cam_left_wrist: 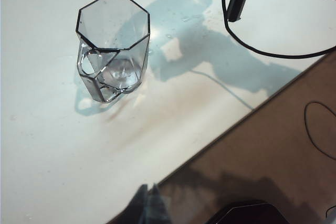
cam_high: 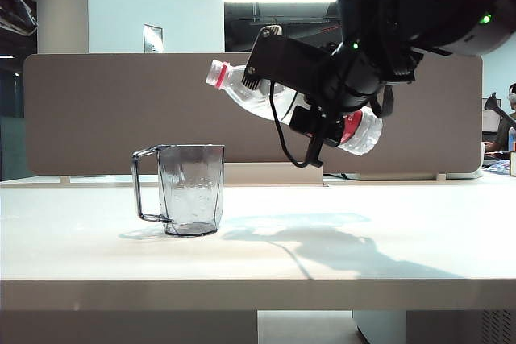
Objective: Pick up the mineral water bottle on the table and pour water into the mug until it's full.
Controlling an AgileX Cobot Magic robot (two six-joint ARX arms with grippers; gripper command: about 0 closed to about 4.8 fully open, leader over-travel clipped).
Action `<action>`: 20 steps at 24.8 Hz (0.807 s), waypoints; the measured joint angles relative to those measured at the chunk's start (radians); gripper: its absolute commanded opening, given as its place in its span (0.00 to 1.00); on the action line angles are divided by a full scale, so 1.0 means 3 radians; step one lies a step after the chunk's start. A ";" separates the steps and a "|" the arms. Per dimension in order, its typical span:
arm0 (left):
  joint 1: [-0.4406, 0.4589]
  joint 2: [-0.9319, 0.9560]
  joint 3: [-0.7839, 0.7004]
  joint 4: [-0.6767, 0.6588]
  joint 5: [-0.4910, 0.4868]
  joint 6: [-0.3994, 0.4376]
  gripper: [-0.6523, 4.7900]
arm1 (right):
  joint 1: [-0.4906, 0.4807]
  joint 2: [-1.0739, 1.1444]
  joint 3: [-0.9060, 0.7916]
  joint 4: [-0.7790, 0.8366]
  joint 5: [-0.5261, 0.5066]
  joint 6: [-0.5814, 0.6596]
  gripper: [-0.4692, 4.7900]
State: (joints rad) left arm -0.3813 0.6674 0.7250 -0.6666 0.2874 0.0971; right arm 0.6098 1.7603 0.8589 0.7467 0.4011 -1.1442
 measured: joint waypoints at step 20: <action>0.0000 0.0000 0.0000 0.0000 0.0000 0.0000 0.11 | -0.0004 0.0000 -0.0001 0.0006 0.0231 -0.1129 0.47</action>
State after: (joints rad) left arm -0.3813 0.6674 0.7250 -0.6666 0.2874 0.0971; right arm 0.6086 1.7603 0.8585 0.7486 0.4706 -1.4830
